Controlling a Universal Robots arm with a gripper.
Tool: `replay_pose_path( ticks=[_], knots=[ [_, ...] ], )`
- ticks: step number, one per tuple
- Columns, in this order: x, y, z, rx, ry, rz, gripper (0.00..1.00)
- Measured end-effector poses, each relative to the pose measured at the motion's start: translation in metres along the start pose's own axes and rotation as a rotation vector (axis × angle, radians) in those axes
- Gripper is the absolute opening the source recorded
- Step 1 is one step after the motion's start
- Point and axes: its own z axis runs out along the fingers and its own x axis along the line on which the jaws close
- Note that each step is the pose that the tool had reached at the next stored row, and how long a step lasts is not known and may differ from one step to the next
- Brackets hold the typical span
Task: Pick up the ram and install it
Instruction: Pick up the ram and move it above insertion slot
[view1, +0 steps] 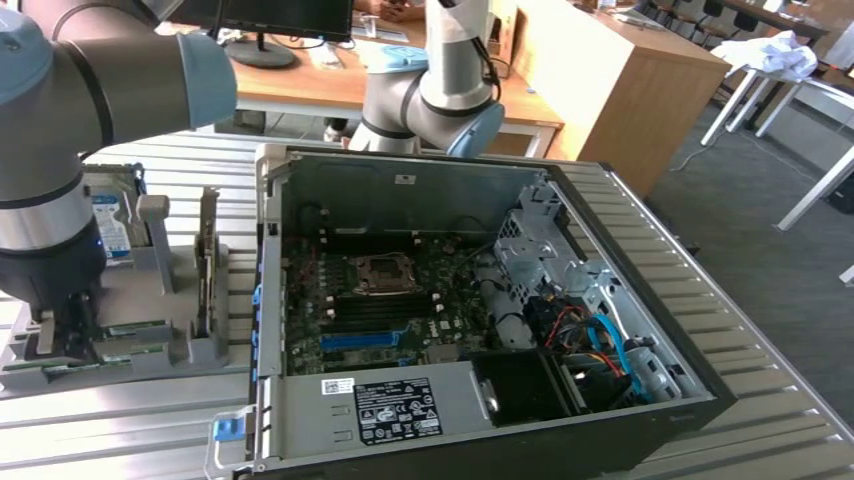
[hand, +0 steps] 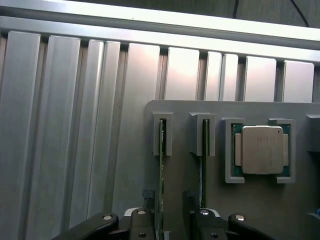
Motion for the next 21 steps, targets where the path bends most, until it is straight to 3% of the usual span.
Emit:
replay_pose_path(
  ticks=[13, 18, 21],
  knots=[
    [0.0031, 0.0001, 0.0036, 0.0000, 0.0000, 0.000, 0.34],
    [0.0031, 0.0001, 0.0035, 0.0000, 0.0000, 0.000, 0.12],
    [0.0031, 0.0001, 0.0035, 0.0000, 0.0000, 0.000, 0.12]
  ],
)
